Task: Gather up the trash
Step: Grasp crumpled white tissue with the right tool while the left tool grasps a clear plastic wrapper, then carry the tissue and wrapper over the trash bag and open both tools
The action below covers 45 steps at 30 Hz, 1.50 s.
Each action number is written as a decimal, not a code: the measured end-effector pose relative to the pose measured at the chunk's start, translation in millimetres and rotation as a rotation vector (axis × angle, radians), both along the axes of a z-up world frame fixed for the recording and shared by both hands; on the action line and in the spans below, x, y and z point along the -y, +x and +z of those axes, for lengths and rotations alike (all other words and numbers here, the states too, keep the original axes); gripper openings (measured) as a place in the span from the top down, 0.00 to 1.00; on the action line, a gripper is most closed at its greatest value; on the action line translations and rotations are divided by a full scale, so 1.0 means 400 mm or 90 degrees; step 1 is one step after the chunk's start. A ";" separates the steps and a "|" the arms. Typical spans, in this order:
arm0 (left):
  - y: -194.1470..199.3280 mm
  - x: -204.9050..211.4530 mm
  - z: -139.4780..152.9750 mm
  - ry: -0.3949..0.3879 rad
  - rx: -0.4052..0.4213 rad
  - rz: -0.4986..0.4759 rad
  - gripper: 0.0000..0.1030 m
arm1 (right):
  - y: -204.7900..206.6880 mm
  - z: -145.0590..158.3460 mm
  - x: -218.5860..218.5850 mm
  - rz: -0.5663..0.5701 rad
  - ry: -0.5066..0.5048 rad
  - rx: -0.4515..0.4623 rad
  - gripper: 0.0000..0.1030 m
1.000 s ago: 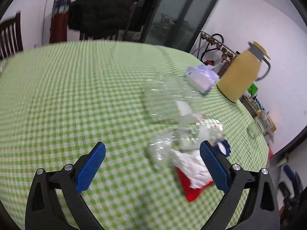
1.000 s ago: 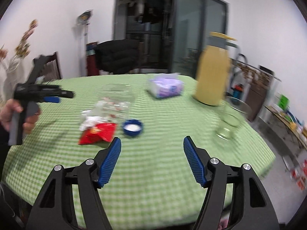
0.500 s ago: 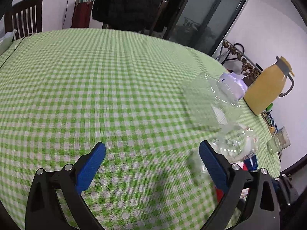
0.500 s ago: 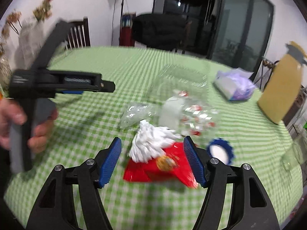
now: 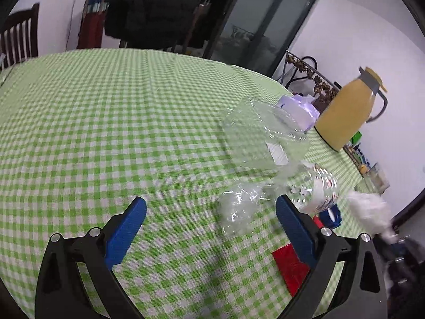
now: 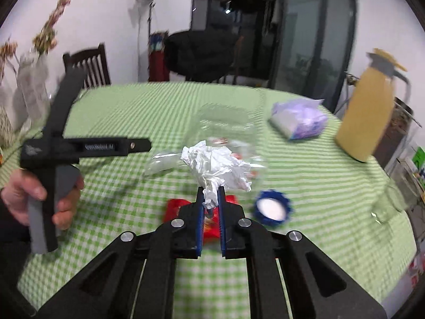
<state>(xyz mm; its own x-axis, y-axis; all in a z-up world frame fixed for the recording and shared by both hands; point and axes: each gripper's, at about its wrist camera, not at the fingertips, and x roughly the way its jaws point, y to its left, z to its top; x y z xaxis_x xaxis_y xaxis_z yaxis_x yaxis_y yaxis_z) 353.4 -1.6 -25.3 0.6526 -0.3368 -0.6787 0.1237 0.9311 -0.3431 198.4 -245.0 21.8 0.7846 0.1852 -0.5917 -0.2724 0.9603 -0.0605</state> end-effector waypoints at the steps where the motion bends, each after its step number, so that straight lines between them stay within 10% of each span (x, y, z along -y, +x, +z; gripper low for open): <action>1: -0.002 0.011 0.002 0.005 0.004 -0.009 0.10 | -0.009 0.004 0.017 -0.005 0.005 0.004 0.91; 7: -0.025 0.068 0.009 0.027 0.053 -0.070 0.23 | -0.117 0.003 0.142 -0.042 0.047 0.020 0.91; 13: 0.047 0.128 -0.035 0.132 -0.019 -0.060 0.27 | -0.192 -0.030 0.277 -0.093 0.073 0.017 0.91; 16: 0.066 0.155 -0.035 0.182 -0.022 -0.055 0.66 | -0.230 -0.042 0.357 -0.135 0.091 0.019 0.91; 19: 0.052 0.168 -0.024 0.237 0.007 -0.027 0.67 | -0.289 -0.052 0.449 -0.192 0.104 0.023 0.91; 30: -0.098 0.205 0.176 0.128 0.077 0.016 0.67 | -0.560 -0.184 0.810 -0.440 0.163 -0.013 0.91; 45: -0.435 0.724 0.221 0.020 0.092 -0.308 0.67 | -0.789 -0.325 1.087 -0.599 0.187 -0.092 0.90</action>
<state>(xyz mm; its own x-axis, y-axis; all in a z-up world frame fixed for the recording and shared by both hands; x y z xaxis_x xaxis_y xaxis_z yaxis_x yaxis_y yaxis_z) 179.2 -291.2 63.2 0.5148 -0.6044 -0.6080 0.5870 0.7654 -0.2638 -117.1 -679.9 -108.1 0.6115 -0.3202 -0.7236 0.6214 0.7605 0.1886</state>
